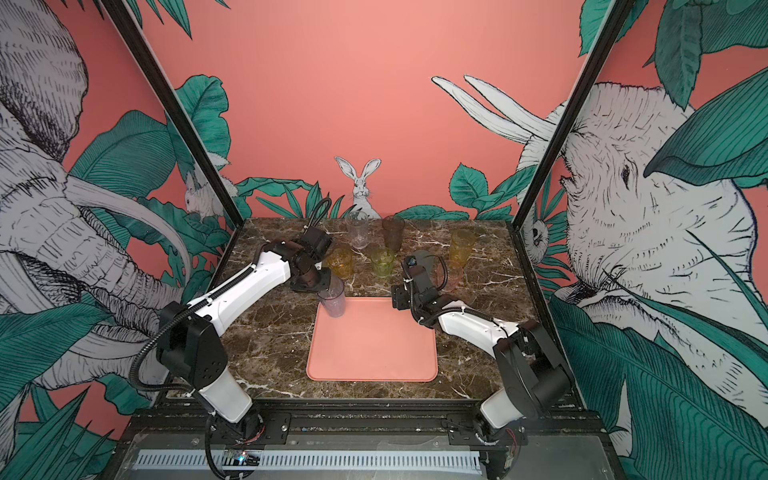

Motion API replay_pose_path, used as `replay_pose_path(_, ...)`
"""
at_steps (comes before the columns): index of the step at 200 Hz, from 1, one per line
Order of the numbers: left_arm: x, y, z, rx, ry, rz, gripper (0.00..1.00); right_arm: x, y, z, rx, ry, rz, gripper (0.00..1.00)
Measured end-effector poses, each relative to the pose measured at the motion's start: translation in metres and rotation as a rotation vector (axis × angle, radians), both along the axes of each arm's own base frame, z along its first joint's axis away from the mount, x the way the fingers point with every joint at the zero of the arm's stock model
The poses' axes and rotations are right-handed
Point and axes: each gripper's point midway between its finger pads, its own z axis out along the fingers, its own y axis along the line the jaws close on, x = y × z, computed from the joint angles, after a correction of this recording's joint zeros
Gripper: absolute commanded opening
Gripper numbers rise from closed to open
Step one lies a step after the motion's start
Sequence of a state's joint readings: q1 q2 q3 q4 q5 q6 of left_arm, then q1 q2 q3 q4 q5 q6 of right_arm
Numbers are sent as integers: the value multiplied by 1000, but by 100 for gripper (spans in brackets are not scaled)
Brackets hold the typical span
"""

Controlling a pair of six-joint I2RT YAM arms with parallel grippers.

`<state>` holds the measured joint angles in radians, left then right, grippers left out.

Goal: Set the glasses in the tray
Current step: 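Lower the clear cup onto the tray's corner nearest the cups and open the left gripper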

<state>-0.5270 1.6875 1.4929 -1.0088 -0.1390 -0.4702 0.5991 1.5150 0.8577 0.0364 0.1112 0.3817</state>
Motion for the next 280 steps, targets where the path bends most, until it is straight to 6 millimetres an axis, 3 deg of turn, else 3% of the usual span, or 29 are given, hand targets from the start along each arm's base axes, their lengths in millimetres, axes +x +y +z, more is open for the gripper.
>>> replay_pose_path(138,8,1,-5,18,-10,21,0,-1,0,-5,-8,17,-3,73)
replay_pose_path(172,9,0,-4,16,-13,26,20,-1,0,-5,-8,18,-3,73)
replay_pose_path(280,15,-4,7,-6,-41,37,40,1,1,-6,-8,24,-5,73)
